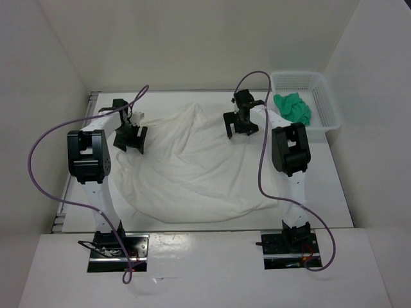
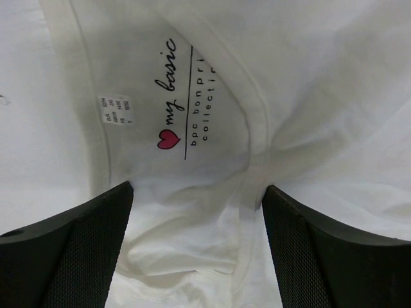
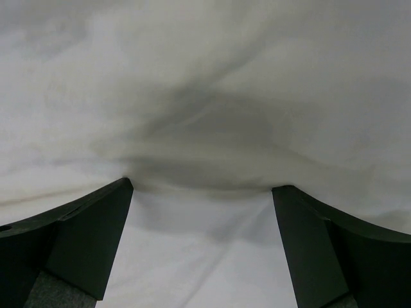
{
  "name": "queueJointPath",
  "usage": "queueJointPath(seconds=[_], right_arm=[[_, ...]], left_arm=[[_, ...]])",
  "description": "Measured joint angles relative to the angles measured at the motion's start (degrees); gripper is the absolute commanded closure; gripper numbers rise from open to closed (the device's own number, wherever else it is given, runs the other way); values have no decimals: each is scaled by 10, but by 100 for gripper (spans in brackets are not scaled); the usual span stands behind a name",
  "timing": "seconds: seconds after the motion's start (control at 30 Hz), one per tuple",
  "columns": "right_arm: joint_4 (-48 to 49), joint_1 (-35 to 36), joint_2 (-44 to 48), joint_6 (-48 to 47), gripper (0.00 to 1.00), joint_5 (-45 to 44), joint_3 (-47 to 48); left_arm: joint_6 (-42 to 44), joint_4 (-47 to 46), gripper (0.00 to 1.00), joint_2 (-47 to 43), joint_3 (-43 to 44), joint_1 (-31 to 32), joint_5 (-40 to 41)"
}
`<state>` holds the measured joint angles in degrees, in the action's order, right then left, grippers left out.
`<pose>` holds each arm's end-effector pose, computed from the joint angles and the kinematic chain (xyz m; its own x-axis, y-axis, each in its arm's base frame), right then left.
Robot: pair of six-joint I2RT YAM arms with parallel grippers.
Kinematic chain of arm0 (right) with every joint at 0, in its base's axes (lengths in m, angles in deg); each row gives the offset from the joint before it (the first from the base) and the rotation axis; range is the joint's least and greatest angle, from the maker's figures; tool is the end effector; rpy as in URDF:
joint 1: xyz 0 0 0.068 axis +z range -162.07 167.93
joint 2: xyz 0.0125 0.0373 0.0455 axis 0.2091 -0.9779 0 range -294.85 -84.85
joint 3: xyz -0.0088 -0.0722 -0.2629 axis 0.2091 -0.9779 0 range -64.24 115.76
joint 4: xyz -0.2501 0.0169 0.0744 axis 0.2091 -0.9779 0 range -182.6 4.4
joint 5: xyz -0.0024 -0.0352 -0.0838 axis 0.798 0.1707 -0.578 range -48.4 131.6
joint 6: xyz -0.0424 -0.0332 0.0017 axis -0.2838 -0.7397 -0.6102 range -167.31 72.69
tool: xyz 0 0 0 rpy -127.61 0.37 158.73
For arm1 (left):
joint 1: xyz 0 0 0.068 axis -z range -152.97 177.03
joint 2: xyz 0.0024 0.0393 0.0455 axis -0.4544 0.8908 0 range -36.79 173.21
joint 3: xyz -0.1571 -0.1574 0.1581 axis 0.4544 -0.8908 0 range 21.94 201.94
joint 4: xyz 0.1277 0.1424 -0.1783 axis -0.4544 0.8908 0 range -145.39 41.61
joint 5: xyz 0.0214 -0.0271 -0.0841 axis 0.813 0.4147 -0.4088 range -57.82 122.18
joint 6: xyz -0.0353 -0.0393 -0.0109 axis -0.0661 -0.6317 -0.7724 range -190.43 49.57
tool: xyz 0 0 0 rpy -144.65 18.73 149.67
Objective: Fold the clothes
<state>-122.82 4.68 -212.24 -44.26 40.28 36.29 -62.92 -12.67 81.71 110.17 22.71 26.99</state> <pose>0.4540 0.1358 0.1675 -0.8748 -0.2077 -0.4376 -0.2322 0.9727 0.0026 0.4189 0.0284 0.1692 -0.9517 0.0587 -0.3012 0.0765 0.9959 -0.0476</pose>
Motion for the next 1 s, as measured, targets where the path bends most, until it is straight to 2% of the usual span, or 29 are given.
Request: queueJointPath(seconds=[0.33,0.57,0.67,0.77,0.83,0.9,1.0], right_arm=[[-58,-21,-158,-20,2,-15,274],[-172,-21,-300,-28,0,-4,567],[-217,-21,-301,-29,0,11,604],[-252,-21,-274,-28,0,32,592],[-256,-21,-223,-26,0,45,525],[-226,-20,-132,-20,0,52,393],[-170,-8,41,-9,0,47,143]], left_arm=[[-16,-2,14,39,79,-9,-1],[-19,-7,14,53,113,-10,4],[-19,-4,14,45,120,-14,-9],[-16,3,14,-3,91,-15,-19],[-11,20,14,-60,58,-16,-22],[1,30,14,-120,28,-15,-25],[15,40,14,-184,-11,-11,-28]])
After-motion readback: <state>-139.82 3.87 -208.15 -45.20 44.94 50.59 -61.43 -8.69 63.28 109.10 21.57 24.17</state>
